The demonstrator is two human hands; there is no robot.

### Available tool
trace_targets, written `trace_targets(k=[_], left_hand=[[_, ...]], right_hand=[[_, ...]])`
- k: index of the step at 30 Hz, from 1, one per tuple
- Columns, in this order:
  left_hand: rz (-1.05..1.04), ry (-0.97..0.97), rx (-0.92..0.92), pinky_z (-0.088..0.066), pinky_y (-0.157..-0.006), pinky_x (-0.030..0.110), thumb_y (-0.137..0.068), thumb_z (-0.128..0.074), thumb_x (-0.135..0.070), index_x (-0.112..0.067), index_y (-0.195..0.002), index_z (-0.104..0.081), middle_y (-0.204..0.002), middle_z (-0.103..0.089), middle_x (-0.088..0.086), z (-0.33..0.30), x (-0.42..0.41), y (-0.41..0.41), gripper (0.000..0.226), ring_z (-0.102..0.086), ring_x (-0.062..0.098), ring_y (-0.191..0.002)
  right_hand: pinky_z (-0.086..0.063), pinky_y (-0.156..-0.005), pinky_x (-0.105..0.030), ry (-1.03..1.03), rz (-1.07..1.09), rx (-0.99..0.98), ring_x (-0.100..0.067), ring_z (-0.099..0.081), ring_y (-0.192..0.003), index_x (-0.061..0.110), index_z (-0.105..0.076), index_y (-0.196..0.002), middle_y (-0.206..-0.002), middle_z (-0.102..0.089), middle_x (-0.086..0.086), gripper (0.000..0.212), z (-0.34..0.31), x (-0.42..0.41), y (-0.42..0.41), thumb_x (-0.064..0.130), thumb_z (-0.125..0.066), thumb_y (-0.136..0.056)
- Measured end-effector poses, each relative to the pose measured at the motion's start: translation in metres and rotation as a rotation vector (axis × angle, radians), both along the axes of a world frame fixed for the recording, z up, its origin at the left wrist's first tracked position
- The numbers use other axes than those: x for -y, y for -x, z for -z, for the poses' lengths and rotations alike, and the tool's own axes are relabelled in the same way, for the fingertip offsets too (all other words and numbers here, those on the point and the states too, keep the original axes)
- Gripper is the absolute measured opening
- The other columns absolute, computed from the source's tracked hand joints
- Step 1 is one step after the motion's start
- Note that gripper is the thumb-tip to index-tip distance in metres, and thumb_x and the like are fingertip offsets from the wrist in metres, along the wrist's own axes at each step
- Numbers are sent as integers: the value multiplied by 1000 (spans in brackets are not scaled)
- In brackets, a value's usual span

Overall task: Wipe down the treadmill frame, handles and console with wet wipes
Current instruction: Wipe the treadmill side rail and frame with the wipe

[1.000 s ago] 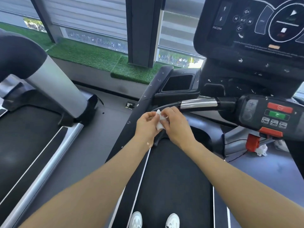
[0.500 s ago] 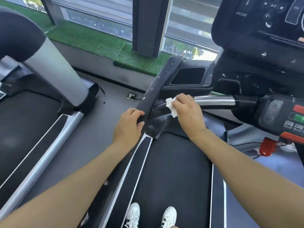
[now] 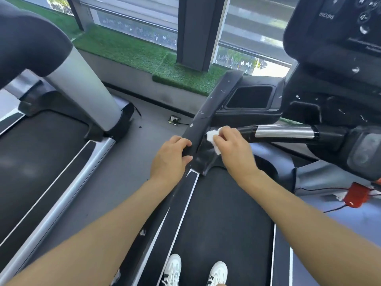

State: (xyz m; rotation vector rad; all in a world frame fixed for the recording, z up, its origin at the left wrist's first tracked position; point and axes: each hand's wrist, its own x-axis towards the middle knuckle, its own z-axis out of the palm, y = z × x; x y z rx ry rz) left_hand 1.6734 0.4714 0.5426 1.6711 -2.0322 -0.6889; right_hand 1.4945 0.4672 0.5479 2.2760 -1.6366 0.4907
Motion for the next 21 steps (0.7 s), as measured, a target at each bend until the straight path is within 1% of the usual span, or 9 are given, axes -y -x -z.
trace_targets(k=[2, 4, 6, 8, 10, 13, 16, 19, 21], left_hand=[[3, 5, 12, -47, -84, 35, -89, -64, -22, -22, -119, -57, -121, -52, -9, -1, 0, 1, 31, -51, 16, -106], [6, 16, 27, -46, -82, 34, -89, -63, -22, -22, -120, -56, -121, -52, -9, -1, -1, 1, 32, -52, 16, -106], [8, 16, 37, -43, -80, 29, -89, -63, -22, -22, -120, -56, -121, -51, -9, -1, -1, 2, 32, -52, 16, -105], [13, 10, 46, -38, -77, 26, -90, -62, -22, -22, -121, -56, -121, -51, -9, -3, -1, 2, 32, -52, 16, -105], [11, 3, 54, -35, -77, 23, -90, -62, -22, -23, -121, -56, -121, -51, -10, -4, -1, 1, 32, -53, 15, -104], [0, 4, 47, -35, -78, 22, -90, -63, -23, -24, -121, -56, -120, -52, -11, -3, -1, 1, 32, -53, 15, -104], [-5, 12, 50, -34, -77, 22, -89, -64, -23, -24, -120, -56, -118, -53, -11, -2, -1, 2, 32, -54, 14, -102], [-7, 17, 70, -32, -76, 21, -89, -64, -23, -23, -120, -56, -119, -53, -11, -2, -1, 2, 33, -54, 13, -102], [-4, 19, 79, -29, -74, 19, -89, -64, -23, -23, -121, -56, -119, -53, -10, -3, -2, 2, 33, -53, 14, -102]], right_hand=[[-44, -45, -28, -2, -50, 0, -29, -54, -62, 1, -59, -68, -72, -54, -14, 20, 16, 8, -15, -12, -68, -56], [-50, -43, -33, 4, -55, 17, -30, -54, -61, 1, -60, -72, -72, -53, -14, 13, 24, 13, -24, -8, -53, -66], [-46, -39, -29, -10, -55, -27, -28, -53, -59, 3, -58, -66, -69, -53, -12, 14, 18, 13, -26, -9, -52, -65], [-34, -36, -22, -22, -68, -79, -27, -53, -56, 3, -56, -60, -66, -53, -11, 23, 5, 7, -17, -15, -66, -51], [-24, -40, -20, -30, -50, -88, -27, -53, -56, 4, -55, -59, -67, -53, -11, 33, -4, -2, -3, -17, -73, -40], [-19, -43, -21, 3, 6, -102, -24, -52, -58, 6, -57, -63, -70, -55, -8, 34, -4, -9, 9, -13, -77, -42], [-28, -36, -23, 25, -65, -56, -24, -50, -55, 5, -55, -61, -67, -54, -9, 30, 13, 0, -7, -15, -70, -44], [-36, -35, -24, 23, -96, -63, -23, -54, -57, 8, -60, -62, -70, -57, -7, 21, 31, 8, -24, -6, -72, -52], [-38, -36, -25, 45, -86, -53, -23, -55, -59, 10, -60, -62, -70, -57, -6, 13, 34, 11, -25, -3, -59, -64]])
